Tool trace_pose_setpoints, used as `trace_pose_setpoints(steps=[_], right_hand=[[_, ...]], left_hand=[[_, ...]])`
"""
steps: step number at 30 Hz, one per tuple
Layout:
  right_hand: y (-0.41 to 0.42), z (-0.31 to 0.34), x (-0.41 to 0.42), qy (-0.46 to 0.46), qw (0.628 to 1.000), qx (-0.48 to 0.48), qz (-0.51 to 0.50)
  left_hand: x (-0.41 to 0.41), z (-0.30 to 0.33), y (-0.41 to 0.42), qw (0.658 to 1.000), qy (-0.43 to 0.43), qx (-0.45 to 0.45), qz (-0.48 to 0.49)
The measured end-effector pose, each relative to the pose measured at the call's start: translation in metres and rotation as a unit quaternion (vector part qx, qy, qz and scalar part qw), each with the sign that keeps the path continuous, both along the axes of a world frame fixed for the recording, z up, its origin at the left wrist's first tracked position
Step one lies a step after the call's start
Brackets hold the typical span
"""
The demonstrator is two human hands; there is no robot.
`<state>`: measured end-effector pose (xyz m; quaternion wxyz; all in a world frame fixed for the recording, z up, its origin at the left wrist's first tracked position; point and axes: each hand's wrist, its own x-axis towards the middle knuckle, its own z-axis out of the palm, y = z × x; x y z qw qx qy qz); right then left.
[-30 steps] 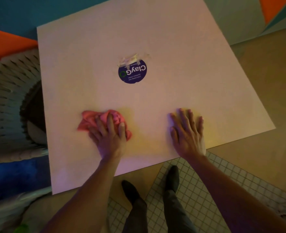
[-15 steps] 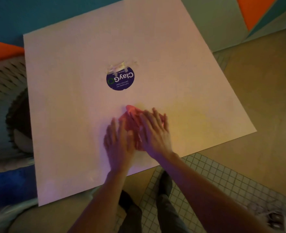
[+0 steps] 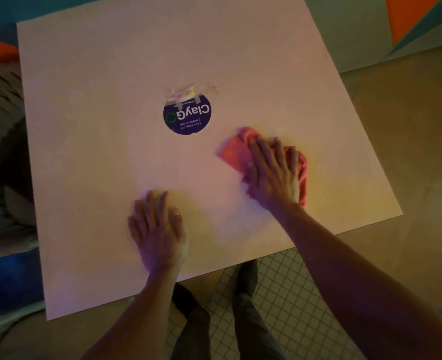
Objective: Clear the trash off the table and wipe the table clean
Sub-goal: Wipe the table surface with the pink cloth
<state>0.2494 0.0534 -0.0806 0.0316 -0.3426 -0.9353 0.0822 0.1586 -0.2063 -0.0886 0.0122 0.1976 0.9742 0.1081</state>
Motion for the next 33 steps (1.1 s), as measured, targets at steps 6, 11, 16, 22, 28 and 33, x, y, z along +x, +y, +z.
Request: trace_pose_setpoints(steps=[6,11,16,22,28,33], right_hand=[[0.026,-0.001,0.054,-0.001,0.990,-0.007,-0.143],[-0.020,0.000,0.075,0.003,0.977,-0.024,-0.213],[-0.068,-0.001,0.031,0.019,0.956,-0.054,-0.288],[-0.141,0.000,-0.052,0.025,0.989,-0.061,-0.131],[-0.195,-0.008,-0.055,-0.015,0.999,-0.033,0.031],[-0.234,0.001,-0.030,0.013,0.995,-0.028,0.091]], left_hand=[[-0.002,-0.002,0.000,1.000,0.001,0.003,0.000],[0.001,-0.002,0.002,1.000,0.002,0.001,-0.002],[0.001,-0.003,0.001,1.000,0.013,0.014,-0.007],[-0.003,-0.003,0.000,0.998,0.012,0.066,-0.023],[-0.010,0.010,-0.023,0.955,-0.030,0.293,-0.013],[-0.055,0.006,-0.108,0.982,0.036,0.183,0.010]])
